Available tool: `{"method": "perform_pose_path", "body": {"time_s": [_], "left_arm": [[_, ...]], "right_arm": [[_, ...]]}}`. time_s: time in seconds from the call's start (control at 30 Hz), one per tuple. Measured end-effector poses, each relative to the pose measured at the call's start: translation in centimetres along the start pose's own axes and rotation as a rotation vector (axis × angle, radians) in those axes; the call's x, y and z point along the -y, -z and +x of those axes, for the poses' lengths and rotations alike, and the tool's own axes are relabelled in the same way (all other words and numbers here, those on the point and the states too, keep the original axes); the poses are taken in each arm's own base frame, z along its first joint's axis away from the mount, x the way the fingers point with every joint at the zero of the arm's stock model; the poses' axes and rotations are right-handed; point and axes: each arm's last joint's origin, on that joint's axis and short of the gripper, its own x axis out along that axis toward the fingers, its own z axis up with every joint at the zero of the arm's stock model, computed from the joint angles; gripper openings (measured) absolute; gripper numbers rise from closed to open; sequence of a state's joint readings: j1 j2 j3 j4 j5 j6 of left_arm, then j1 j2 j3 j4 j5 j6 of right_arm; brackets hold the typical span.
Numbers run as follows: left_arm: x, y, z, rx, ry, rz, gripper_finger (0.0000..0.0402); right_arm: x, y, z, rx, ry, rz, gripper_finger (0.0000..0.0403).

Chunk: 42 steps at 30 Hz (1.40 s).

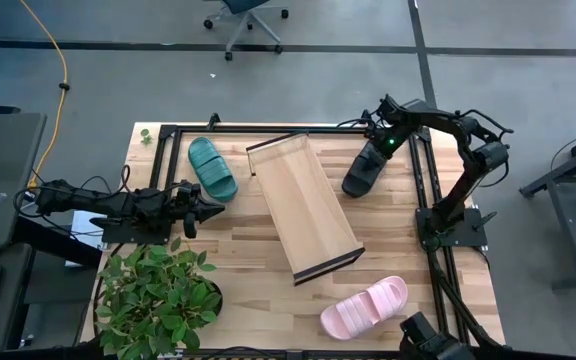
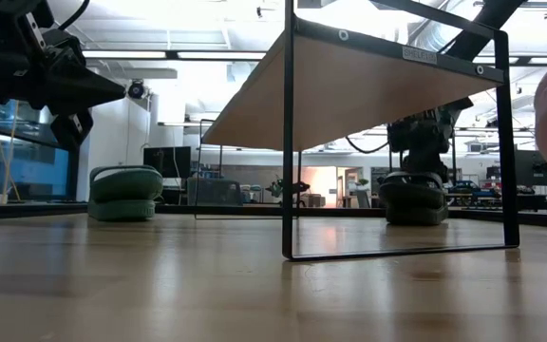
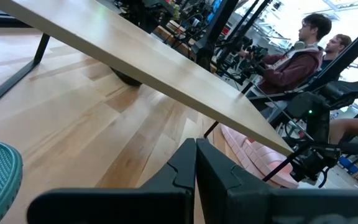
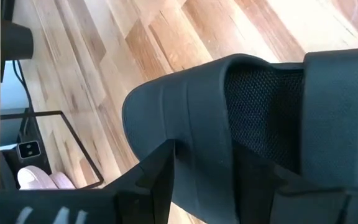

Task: Pick and place slides into the shelf
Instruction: Put the black pair of slides on the shelf

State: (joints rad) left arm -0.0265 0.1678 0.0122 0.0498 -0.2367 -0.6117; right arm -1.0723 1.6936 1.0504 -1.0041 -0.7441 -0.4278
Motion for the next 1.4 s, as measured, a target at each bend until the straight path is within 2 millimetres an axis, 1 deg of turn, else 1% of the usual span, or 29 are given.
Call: {"method": "perform_pose_path", "body": {"time_s": [0.1, 0.4, 0.53, 1.03, 1.13, 1.4], "left_arm": [[0.0, 0.0, 0.0, 0.0, 0.0, 0.001, 0.0001], [0.0, 0.0, 0.0, 0.0, 0.0, 0.001, 0.0001], [0.0, 0.0, 0.0, 0.0, 0.0, 0.001, 0.0001], [0.0, 0.0, 0.0, 0.0, 0.0, 0.001, 0.0001], [0.0, 0.0, 0.0, 0.0, 0.0, 0.001, 0.0001], [0.0, 0.0, 0.0, 0.0, 0.0, 0.001, 0.0001]], "right_arm": [[0.0, 0.0, 0.0, 0.0, 0.0, 0.0, 0.0116], [0.0, 0.0, 0.0, 0.006, -0.016, -0.001, 0.0032], [-0.1, 0.0, 0.0, 0.007, -0.018, -0.001, 0.0009], [-0.1, -0.1, -0.1, 0.015, -0.022, 0.0, 0.0003], [-0.1, -0.5, -0.7, 0.044, -0.043, 0.002, 0.0002], [-0.3, -1.4, -3.2, 0.098, -0.06, 0.019, 0.0002]]}}
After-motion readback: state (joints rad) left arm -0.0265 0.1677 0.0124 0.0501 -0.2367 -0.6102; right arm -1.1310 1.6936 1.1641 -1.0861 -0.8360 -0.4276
